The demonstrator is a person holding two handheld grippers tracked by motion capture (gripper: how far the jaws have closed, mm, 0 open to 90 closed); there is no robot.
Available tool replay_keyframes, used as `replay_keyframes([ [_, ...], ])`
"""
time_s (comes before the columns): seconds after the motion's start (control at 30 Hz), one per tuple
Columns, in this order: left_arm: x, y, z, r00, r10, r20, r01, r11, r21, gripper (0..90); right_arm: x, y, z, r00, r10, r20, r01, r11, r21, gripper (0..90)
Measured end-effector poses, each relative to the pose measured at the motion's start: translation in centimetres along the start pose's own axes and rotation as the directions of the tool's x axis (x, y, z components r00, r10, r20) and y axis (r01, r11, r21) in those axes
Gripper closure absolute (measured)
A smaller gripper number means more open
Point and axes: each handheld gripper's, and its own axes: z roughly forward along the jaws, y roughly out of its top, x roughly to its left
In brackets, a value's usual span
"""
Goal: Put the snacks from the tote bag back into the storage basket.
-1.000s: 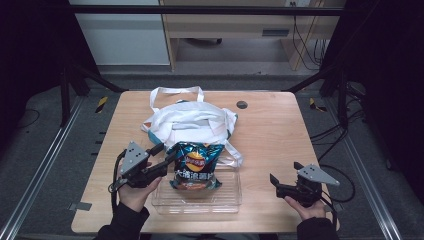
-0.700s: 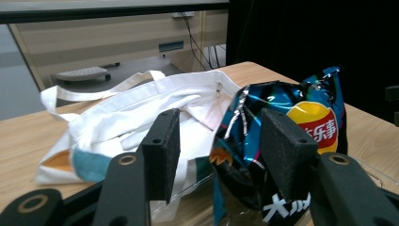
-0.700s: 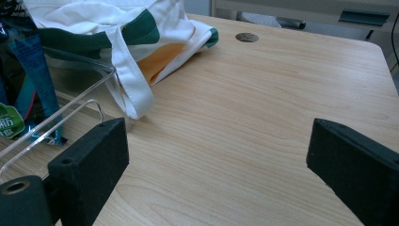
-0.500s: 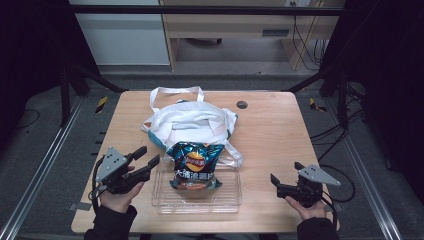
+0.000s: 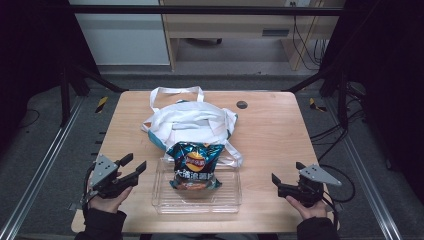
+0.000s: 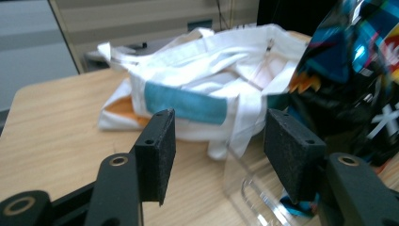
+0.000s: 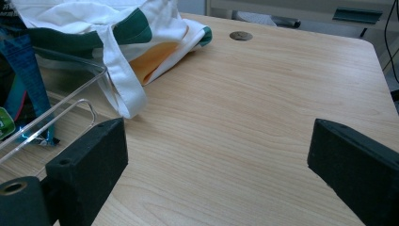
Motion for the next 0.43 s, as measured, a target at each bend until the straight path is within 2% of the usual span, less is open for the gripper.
replay_keyframes([
  [0.23,1.2,-1.9,0.2,0.9995,-0.014,-0.026,0.016,0.9987,0.048,42.4,-0.1,0.0,0.0,1.0,0.005,0.008,-0.005,1.0,0.002,5.8],
  [0.43,1.7,-2.5,0.4,0.9993,-0.013,-0.036,0.015,0.9979,0.063,42.0,-0.3,-0.1,-0.1,0.9999,0.009,0.012,-0.009,1.0,0.004,5.7],
])
